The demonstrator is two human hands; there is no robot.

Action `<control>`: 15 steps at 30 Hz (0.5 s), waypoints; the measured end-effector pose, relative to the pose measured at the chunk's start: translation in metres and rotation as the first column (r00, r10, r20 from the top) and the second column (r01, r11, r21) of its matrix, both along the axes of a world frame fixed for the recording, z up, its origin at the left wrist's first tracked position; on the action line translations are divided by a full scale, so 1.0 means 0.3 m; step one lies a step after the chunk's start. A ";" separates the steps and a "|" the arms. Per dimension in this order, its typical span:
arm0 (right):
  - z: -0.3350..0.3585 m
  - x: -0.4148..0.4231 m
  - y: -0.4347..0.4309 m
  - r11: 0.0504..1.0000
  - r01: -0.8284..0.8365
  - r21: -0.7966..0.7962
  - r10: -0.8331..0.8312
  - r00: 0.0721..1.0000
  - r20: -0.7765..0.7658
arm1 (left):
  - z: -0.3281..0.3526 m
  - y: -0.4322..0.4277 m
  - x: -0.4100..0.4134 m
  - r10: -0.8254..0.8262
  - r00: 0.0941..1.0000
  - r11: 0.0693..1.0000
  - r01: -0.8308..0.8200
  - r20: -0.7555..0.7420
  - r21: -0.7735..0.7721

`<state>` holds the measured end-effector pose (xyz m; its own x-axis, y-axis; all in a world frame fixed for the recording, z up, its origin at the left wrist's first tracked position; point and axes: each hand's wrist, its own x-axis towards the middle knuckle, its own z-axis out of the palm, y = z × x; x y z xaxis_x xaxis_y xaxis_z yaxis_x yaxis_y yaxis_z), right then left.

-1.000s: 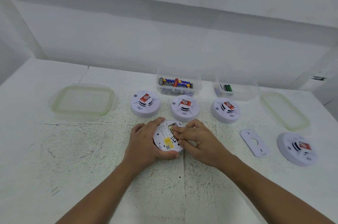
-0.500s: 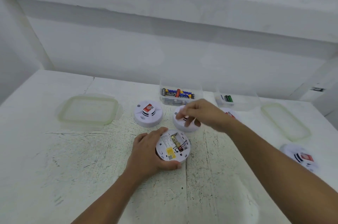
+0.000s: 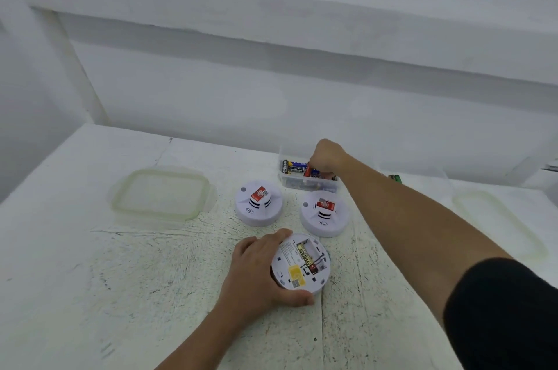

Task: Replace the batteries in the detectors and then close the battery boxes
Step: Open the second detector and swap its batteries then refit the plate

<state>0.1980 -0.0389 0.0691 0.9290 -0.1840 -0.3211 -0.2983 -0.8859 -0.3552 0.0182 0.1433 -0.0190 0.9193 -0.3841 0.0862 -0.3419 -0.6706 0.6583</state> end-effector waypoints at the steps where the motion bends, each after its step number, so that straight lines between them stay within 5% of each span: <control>1: -0.020 0.008 0.004 1.000 0.008 -0.010 -0.008 1.000 0.023 | 0.002 0.000 0.001 0.001 1.000 1.000 -0.001 0.004 0.004; 15: -0.106 0.016 0.053 0.981 0.037 -0.189 -0.001 0.983 0.185 | 0.014 0.000 0.004 -0.006 1.000 1.000 0.006 -0.020 0.026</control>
<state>0.2026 -0.0231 0.0373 0.9644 -0.2434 -0.1031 -0.2612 -0.9373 -0.2306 0.0194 0.1434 -0.0148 0.9185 -0.3913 0.0577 -0.3328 -0.6857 0.6474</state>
